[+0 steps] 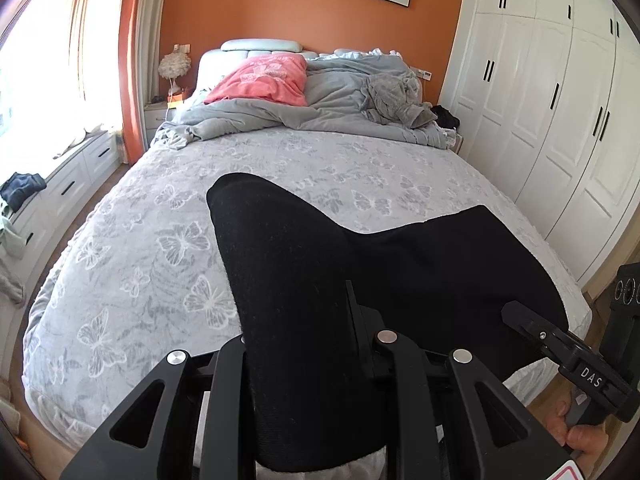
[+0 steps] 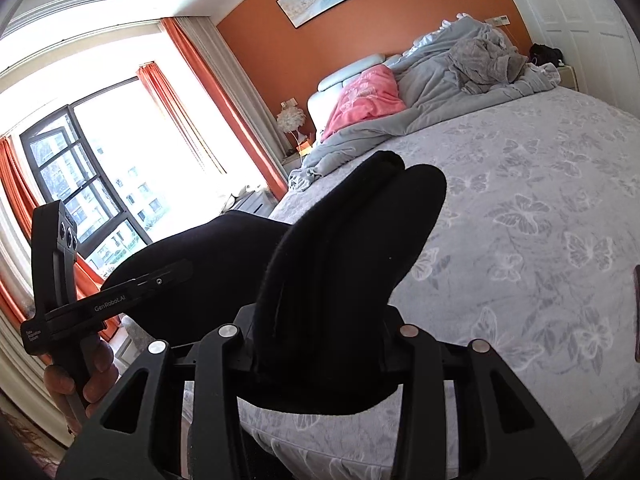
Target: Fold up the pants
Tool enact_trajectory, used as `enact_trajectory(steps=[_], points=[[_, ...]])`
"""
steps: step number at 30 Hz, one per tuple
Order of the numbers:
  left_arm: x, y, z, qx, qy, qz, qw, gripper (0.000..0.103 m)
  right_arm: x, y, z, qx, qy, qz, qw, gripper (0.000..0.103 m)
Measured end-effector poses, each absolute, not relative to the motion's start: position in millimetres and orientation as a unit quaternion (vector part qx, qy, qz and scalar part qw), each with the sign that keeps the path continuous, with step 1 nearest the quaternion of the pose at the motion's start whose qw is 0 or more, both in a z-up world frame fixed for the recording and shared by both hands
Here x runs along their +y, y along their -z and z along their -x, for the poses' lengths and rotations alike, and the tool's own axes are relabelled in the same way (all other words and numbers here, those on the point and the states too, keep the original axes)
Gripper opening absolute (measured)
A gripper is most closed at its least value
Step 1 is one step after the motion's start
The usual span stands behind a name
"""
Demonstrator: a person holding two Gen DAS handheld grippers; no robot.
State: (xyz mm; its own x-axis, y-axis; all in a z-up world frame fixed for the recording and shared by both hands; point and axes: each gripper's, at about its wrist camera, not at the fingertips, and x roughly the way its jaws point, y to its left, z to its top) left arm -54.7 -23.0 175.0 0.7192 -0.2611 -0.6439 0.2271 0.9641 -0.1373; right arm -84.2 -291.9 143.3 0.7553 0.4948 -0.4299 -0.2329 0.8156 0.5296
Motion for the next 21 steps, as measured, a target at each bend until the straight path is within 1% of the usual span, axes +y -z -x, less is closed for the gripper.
enact_trajectory(steps=[9,21], points=[[-25.5,-188.1,-18.3,0.324,0.128,0.021,0.937,0.018,-293.5,-155.5,7.5,0.257,-0.201,-0.212,0.921,0.037],[-25.0,-184.6,-131.2,0.299,0.125,0.021,0.946,0.018,-294.6,-146.1,-106.2,0.231,-0.214,-0.208,0.926,0.037]])
